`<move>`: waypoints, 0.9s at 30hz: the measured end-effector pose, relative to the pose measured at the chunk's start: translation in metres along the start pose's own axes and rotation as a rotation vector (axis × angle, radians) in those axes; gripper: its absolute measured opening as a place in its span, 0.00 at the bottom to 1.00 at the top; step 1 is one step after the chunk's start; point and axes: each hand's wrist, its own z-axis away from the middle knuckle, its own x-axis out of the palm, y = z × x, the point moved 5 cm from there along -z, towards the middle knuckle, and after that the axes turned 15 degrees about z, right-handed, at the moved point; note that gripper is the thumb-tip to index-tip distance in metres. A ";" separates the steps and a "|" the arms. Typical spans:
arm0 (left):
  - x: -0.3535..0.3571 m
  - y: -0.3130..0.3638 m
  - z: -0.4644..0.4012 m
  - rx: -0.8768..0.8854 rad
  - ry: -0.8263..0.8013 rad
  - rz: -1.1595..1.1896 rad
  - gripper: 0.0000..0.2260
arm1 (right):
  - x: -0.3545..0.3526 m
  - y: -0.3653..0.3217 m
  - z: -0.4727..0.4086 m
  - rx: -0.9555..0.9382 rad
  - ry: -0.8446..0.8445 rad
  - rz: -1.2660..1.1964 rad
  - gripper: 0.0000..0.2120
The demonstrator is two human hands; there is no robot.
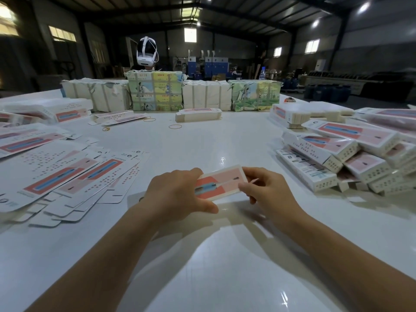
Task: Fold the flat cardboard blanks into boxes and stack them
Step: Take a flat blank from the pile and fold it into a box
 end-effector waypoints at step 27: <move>-0.001 0.008 0.001 0.090 0.173 0.121 0.22 | 0.014 -0.022 0.013 -0.391 0.231 0.644 0.16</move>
